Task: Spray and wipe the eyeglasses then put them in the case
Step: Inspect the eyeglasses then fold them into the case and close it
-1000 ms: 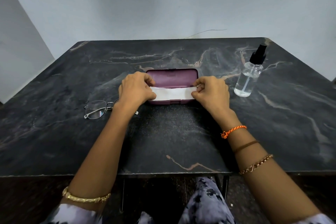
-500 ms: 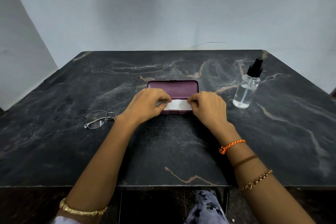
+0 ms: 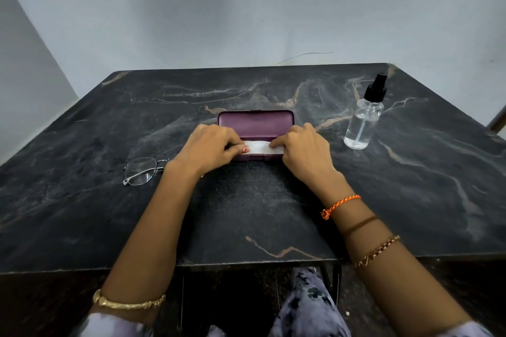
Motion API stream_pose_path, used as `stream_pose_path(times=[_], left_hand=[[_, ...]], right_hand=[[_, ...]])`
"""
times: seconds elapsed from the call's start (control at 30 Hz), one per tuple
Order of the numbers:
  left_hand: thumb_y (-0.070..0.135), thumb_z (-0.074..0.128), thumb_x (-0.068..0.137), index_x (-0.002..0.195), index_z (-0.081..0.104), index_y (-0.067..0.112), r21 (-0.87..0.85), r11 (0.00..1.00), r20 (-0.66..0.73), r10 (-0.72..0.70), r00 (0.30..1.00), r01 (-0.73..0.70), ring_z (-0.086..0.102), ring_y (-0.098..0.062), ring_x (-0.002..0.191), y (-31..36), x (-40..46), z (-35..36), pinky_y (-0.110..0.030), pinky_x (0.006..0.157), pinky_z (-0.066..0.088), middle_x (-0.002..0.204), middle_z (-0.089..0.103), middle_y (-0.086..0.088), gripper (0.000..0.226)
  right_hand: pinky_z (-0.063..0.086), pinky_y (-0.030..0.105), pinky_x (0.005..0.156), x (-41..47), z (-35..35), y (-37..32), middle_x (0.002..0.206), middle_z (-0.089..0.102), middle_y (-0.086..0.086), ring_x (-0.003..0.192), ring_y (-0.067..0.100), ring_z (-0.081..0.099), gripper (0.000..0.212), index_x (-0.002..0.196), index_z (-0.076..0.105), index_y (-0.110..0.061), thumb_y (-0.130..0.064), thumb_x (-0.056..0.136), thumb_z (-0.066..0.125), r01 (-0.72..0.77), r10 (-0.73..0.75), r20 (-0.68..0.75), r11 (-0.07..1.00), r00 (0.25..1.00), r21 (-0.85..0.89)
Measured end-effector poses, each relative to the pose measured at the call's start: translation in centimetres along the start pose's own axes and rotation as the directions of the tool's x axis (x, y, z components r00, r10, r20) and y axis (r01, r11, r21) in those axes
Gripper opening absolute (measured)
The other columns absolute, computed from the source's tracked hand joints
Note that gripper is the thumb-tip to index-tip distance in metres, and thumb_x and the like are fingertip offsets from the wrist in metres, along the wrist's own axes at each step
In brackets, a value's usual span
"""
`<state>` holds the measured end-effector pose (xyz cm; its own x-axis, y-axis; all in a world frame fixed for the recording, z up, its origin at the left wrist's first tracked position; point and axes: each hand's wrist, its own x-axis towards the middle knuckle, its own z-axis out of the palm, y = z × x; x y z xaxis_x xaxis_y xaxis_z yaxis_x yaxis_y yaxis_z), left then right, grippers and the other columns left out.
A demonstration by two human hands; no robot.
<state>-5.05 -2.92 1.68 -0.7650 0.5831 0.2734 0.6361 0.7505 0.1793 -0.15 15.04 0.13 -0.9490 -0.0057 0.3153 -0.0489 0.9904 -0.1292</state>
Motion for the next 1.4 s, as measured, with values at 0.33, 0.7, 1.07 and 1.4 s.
stream_pose_path(times=[0.33,0.7,1.07,1.4], left_hand=[[0.046,0.071,0.071,0.097,0.072,0.025,-0.078,0.995,0.081,-0.054,0.995,0.060,0.060,-0.013,0.098,0.0,-0.1,-0.2,-0.029,0.083,0.043,0.105,0.070,0.007,0.034],[0.044,0.071,0.072,0.111,0.066,0.019,-0.142,0.990,0.030,-0.024,0.999,0.028,0.054,-0.014,0.104,-0.1,0.0,0.4,-0.032,0.087,0.044,0.112,0.065,0.004,0.046],[0.039,0.074,0.070,0.107,0.067,0.014,-0.201,0.979,-0.098,-0.004,0.995,-0.015,0.050,-0.010,0.089,0.0,0.1,0.5,-0.030,0.078,0.043,0.100,0.067,-0.001,0.045],[0.023,0.072,0.078,0.100,0.069,0.002,-0.140,0.986,-0.416,0.026,0.909,-0.093,0.061,-0.027,0.088,0.7,-0.4,0.3,-0.039,0.076,0.048,0.097,0.070,-0.013,0.031]], right_hand=[[0.029,0.033,0.077,-0.3,-0.1,0.5,0.111,0.065,0.005,0.100,0.027,0.048,0.038,0.109,0.067,-0.028,-0.009,0.087,0.043,-0.032,0.031,-0.042,0.999,0.999,-0.030],[0.033,0.031,0.069,-0.4,-0.4,1.5,0.089,0.069,0.011,0.088,0.030,0.050,0.033,0.094,0.070,-0.013,0.000,0.083,0.043,-0.119,0.149,-0.136,0.971,0.979,0.207],[0.030,0.028,0.068,-0.4,-0.5,1.0,0.082,0.067,0.008,0.078,0.019,0.041,0.021,0.075,0.066,-0.007,0.001,0.079,0.047,-0.063,0.167,-0.313,0.946,0.935,0.318],[0.024,0.026,0.069,-0.7,-0.7,0.0,0.088,0.069,0.002,0.085,0.024,0.050,0.026,0.105,0.063,-0.016,-0.020,0.081,0.053,0.046,0.134,-0.532,0.949,0.836,0.311]])
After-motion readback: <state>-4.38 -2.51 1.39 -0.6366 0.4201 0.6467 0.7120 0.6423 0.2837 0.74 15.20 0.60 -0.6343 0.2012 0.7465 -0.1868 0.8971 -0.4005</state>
